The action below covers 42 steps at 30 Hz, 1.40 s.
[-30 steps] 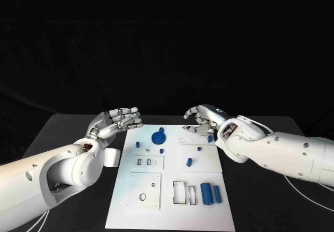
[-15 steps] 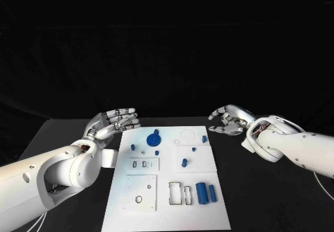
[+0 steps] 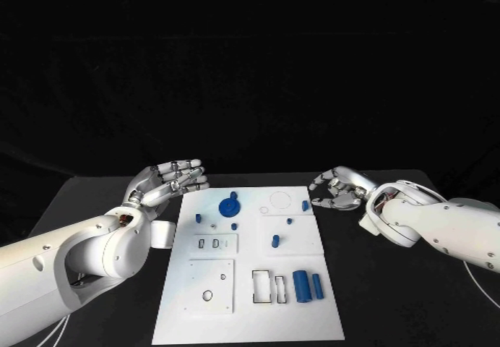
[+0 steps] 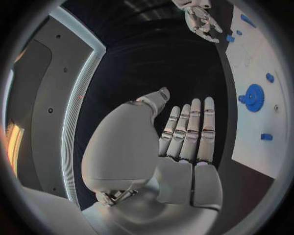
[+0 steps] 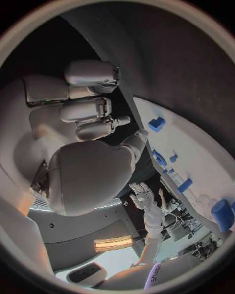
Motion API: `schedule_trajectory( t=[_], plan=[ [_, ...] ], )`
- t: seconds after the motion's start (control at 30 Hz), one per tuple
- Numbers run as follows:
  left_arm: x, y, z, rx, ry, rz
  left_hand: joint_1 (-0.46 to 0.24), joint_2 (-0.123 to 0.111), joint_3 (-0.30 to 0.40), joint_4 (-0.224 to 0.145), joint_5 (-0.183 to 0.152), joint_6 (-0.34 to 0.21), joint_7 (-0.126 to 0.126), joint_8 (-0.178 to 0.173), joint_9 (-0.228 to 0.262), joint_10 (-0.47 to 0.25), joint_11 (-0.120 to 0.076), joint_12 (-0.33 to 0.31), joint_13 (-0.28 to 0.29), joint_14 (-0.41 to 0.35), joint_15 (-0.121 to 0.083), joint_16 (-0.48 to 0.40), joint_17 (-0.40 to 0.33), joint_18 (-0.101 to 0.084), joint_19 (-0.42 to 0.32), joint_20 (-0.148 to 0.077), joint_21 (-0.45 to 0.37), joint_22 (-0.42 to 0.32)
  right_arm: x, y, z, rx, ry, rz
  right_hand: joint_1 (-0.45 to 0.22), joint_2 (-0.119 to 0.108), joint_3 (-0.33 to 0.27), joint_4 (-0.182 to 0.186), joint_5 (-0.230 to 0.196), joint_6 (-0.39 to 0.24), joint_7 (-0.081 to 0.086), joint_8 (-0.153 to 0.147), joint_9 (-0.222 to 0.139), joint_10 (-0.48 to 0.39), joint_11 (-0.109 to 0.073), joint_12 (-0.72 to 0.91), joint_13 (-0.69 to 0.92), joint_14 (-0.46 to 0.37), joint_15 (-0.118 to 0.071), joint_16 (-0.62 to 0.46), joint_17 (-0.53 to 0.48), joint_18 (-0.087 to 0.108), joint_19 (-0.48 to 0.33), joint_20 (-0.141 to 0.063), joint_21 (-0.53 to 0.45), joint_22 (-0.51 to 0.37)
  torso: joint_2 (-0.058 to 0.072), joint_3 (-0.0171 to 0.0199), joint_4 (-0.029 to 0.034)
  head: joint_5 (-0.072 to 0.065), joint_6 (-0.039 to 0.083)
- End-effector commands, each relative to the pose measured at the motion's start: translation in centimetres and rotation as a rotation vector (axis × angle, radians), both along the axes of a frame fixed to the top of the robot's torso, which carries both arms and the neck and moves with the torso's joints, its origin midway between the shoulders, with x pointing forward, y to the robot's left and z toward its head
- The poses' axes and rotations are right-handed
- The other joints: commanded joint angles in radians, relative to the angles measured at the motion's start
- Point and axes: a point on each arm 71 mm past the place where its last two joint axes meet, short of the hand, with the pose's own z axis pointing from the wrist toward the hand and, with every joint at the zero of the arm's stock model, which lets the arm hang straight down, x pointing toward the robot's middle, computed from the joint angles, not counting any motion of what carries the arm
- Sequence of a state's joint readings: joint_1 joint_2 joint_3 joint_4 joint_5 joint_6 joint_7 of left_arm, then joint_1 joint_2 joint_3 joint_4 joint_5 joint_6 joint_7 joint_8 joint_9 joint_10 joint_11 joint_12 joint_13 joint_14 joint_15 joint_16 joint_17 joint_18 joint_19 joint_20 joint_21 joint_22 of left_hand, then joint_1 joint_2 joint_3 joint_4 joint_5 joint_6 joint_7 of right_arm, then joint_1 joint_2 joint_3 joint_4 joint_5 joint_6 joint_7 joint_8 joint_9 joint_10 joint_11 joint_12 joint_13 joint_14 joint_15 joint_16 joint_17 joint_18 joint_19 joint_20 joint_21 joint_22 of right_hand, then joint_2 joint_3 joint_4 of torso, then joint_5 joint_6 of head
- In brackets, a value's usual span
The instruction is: Assemble the parts on the task board
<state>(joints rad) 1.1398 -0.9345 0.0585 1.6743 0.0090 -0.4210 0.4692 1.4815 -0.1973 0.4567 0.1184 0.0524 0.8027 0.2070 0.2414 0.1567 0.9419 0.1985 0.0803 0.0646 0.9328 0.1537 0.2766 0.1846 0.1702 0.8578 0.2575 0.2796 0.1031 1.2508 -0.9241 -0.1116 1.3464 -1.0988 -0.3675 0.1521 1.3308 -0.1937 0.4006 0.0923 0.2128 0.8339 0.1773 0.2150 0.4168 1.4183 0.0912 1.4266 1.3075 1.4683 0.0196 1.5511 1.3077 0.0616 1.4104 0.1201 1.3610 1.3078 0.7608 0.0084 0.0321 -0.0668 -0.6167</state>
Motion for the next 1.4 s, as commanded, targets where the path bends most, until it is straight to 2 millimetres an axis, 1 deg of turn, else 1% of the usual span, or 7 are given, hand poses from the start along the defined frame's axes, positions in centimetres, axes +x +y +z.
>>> schedule_trajectory(
  t=[0.03,0.13,0.3,0.57,0.83,1.23,1.4],
  plan=[
    [0.0,-0.2,0.2,-0.014,-0.01,-0.019,-0.01,-0.001,0.001,-0.006,-0.003,-0.004,0.044,-0.004,-0.001,0.0,0.003,-0.004,0.0,0.001,0.001,-0.005,0.002,0.012,0.008,0.002,0.003,-0.001,0.0,0.6,-0.5,-0.012,0.027,0.042,0.009,0.001,0.003,-0.002,0.005,0.008,-0.001,-0.006,0.001,-0.002,0.0,0.001,0.081,0.085,-0.002,-0.001,0.186,0.002,0.001,0.002,0.0,0.026,0.002,-0.0003,0.0026,0.001,-0.003],
    [0.0,-0.2,0.2,-0.014,-0.01,-0.019,-0.01,-0.001,0.001,-0.006,-0.003,-0.004,0.044,-0.004,-0.001,0.0,0.003,-0.004,0.0,0.001,0.001,-0.005,0.002,0.012,0.008,0.002,0.003,-0.001,0.0,0.7,-0.7,-0.018,0.029,0.045,0.009,0.001,0.003,-0.002,0.005,0.008,-0.001,-0.006,0.001,-0.002,0.0,0.001,0.081,0.085,-0.002,-0.001,0.186,0.002,0.001,0.002,0.0,0.026,0.0,-0.0011,-0.0005,0.004,-0.006],
    [0.0,-0.2,0.2,-0.014,-0.01,-0.019,-0.01,-0.001,0.001,-0.006,-0.003,-0.004,0.044,-0.004,-0.001,0.0,0.003,-0.004,0.0,0.001,0.001,-0.005,0.002,0.012,0.008,0.002,0.003,-0.001,0.1,1.1,-0.9,-0.03,0.029,0.047,0.01,0.0,0.003,-0.004,0.006,0.008,-0.001,-0.007,0.001,-0.001,-0.001,0.001,0.082,0.085,-0.002,-0.001,0.186,0.001,0.003,0.002,0.002,0.028,0.0,-0.0009,-0.0032,0.006,-0.008],
    [-0.1,-0.2,0.2,-0.014,-0.009,-0.019,-0.01,-0.001,0.001,-0.006,-0.003,-0.004,0.044,-0.004,-0.001,0.0,0.003,-0.004,0.0,0.001,0.001,-0.005,0.002,0.012,0.008,0.002,0.003,-0.001,0.2,1.5,-1.4,-0.05,0.029,0.05,0.01,0.0,0.004,-0.005,0.007,0.009,-0.001,-0.007,0.001,0.001,-0.001,0.003,0.084,0.085,-0.002,0.0,0.189,0.001,0.004,0.002,0.003,0.03,-0.001,-0.0003,-0.0008,0.007,-0.011],
    [0.0,-0.1,0.1,-0.013,-0.009,-0.018,-0.01,-0.001,0.001,-0.006,-0.003,-0.004,0.044,-0.004,-0.001,0.0,0.003,-0.004,0.0,0.001,0.001,-0.005,0.002,0.012,0.008,0.002,0.003,-0.001,0.4,1.4,-1.7,-0.059,0.032,0.04,0.009,0.0,0.008,-0.006,0.008,0.015,-0.001,-0.007,0.001,0.004,-0.001,0.006,0.087,0.086,-0.003,0.001,0.193,-0.001,0.009,0.001,0.009,0.037,-0.001,-0.0003,-0.0036,0.012,-0.013],
    [0.0,-0.1,0.1,-0.012,-0.009,-0.016,-0.01,-0.001,0.001,-0.006,-0.003,-0.004,0.044,-0.004,-0.001,0.0,0.003,-0.004,0.0,0.001,0.001,-0.005,0.002,0.012,0.008,0.002,0.003,-0.001,0.4,1.6,-2.1,-0.065,0.046,0.035,0.002,0.004,0.024,-0.01,0.005,0.046,-0.006,-0.002,0.003,0.016,-0.005,0.016,0.099,0.088,-0.006,0.003,0.199,-0.003,0.016,-0.001,0.017,0.047,-0.001,-0.0001,-0.0026,0.012,-0.019],
    [0.0,-0.1,0.1,-0.012,-0.008,-0.016,-0.01,-0.001,0.001,-0.006,-0.003,-0.004,0.044,-0.004,-0.001,0.0,0.003,-0.004,0.0,0.001,0.001,-0.005,0.002,0.012,0.008,0.002,0.003,-0.001,0.4,1.7,-2.3,-0.066,0.051,0.035,-0.002,0.011,0.033,-0.011,-0.002,0.055,-0.009,-0.002,0.004,0.018,-0.007,0.017,0.1,0.089,-0.008,0.004,0.201,-0.003,0.017,-0.003,0.018,0.049,-0.001,-0.0001,-0.0029,0.016,-0.021]
  ],
)
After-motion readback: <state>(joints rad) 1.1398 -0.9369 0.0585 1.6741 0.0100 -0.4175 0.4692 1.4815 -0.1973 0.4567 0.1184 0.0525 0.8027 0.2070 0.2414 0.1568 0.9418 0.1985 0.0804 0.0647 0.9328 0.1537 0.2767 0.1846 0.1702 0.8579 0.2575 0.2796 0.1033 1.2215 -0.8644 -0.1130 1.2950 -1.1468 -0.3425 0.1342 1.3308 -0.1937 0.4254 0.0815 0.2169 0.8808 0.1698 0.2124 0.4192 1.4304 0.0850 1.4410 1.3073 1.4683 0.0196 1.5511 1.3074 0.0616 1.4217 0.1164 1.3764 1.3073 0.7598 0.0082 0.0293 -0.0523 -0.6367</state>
